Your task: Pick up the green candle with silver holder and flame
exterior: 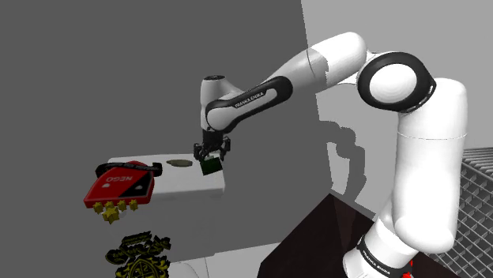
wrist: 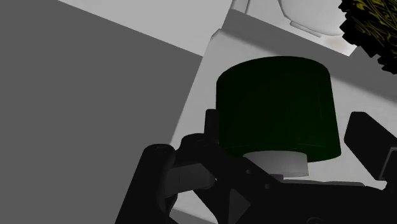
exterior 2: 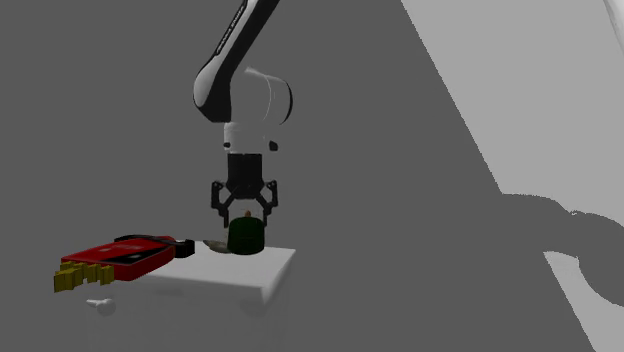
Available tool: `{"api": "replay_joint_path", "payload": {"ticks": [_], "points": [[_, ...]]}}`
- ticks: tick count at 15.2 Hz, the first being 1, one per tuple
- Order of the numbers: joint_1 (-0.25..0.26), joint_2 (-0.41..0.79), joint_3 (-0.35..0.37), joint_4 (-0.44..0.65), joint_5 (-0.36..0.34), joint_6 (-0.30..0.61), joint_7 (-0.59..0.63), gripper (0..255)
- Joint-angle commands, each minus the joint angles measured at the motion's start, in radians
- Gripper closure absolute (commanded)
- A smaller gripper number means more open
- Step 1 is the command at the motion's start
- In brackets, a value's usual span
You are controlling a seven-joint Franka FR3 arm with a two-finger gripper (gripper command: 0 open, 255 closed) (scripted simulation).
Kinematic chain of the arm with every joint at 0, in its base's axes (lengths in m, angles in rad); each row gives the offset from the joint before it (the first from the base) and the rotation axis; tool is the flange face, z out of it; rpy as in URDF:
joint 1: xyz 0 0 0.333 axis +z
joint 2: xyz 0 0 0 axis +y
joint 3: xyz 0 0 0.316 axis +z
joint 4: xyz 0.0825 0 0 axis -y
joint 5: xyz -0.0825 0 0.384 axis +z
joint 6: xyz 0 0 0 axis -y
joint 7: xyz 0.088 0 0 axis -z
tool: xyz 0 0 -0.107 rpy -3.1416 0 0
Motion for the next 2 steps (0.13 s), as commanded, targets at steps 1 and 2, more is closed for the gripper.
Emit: {"api": "replay_joint_path", "payload": {"ticks": [1, 2], "points": [[-0.001, -0.006, 0.001, 0.01, 0.002, -0.016, -0.002, 255], [-0.001, -0.006, 0.001, 0.01, 0.002, -0.016, -0.002, 255]]}}
